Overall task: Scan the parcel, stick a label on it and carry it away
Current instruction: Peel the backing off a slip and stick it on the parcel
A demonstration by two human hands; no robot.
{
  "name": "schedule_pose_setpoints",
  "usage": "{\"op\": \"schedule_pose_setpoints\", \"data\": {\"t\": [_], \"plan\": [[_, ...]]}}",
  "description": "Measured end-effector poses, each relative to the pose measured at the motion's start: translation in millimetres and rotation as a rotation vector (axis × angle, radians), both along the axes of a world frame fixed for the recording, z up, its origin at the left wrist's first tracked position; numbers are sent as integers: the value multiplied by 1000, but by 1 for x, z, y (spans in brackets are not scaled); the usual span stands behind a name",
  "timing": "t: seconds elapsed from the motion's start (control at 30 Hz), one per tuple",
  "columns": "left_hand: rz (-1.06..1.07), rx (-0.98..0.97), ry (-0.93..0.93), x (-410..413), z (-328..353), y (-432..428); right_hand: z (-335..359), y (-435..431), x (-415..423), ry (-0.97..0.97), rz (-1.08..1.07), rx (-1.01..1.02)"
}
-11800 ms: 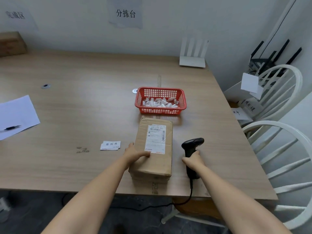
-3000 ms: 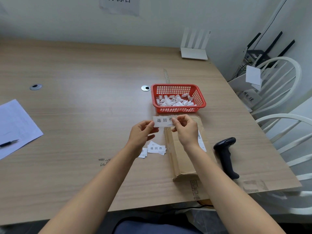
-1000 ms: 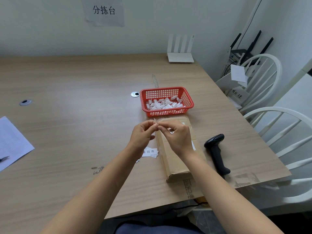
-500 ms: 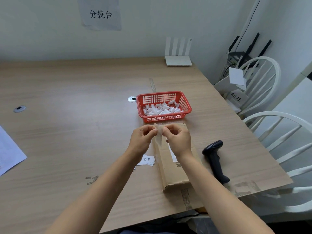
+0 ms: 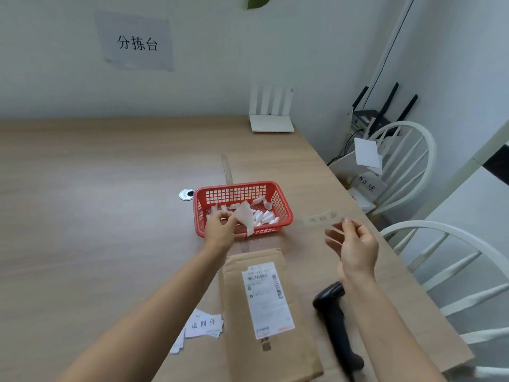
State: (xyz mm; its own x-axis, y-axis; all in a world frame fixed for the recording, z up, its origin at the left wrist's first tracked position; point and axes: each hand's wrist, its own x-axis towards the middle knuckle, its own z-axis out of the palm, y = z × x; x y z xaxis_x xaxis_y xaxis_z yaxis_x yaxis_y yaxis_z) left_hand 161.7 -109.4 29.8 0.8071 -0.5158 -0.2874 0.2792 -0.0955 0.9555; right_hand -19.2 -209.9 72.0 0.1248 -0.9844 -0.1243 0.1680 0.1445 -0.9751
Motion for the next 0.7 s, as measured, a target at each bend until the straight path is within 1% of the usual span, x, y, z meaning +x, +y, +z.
{"op": "schedule_pose_setpoints", "data": {"t": [0.07,0.17,0.23,0.3,0.4,0.5,0.53,0.6,0.7], "plan": [[-10,25,-19,9,0,-31,-2,-7,-2,53,50,-17],[43,110,-70,31,-11,-79,-11,-13,0,136,115,-23],[59,168,-81,47,-24,-104,-18,-17,3,140,128,2],[-38,265,-105,60,-38,-120,-23,-20,6,140,138,29],[-313,470,-194,67,-59,-124,-35,-22,8,142,142,56],[-405,585,-275,70,-78,-111,-49,-20,12,138,143,87],[-410,600,-297,70,-81,-105,-54,-18,14,137,139,97],[-406,570,-331,64,-81,-92,-63,-14,18,141,133,92],[-369,436,-384,43,-65,-72,-70,-7,27,216,153,-8]]}}
